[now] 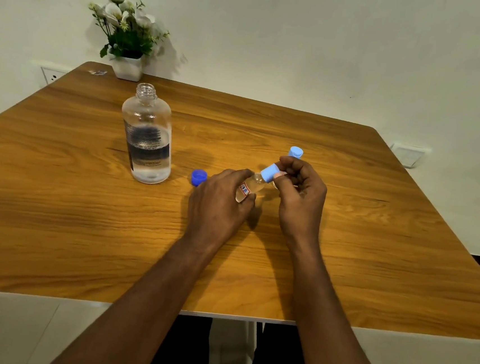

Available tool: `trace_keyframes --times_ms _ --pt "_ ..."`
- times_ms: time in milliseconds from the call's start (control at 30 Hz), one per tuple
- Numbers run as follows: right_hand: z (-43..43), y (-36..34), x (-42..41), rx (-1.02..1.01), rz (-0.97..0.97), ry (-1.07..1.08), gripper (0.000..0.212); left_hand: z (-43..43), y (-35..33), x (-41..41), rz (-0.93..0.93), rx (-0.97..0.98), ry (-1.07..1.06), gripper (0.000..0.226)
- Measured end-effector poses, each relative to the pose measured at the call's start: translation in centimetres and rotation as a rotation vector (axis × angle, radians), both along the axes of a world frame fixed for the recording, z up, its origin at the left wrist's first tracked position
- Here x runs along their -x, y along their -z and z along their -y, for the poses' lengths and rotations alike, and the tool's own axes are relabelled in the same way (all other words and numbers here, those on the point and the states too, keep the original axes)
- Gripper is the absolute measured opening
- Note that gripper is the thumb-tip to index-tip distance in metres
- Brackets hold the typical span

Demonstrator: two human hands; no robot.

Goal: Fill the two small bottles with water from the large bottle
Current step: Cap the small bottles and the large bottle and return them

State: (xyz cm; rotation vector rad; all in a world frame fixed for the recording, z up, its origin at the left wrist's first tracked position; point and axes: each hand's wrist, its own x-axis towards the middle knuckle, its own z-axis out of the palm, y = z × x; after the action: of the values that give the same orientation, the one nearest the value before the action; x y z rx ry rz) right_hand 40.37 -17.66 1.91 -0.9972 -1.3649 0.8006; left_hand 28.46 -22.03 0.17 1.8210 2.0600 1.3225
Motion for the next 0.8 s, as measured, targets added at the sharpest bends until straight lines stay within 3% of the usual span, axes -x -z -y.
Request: trace_keyframes --times_ms 800 --pt "0.03 0.07 -0.04 -0.007 0.012 0.02 0.025 -0.07 0.03 -0.06 0.028 -0.006 0.019 0.035"
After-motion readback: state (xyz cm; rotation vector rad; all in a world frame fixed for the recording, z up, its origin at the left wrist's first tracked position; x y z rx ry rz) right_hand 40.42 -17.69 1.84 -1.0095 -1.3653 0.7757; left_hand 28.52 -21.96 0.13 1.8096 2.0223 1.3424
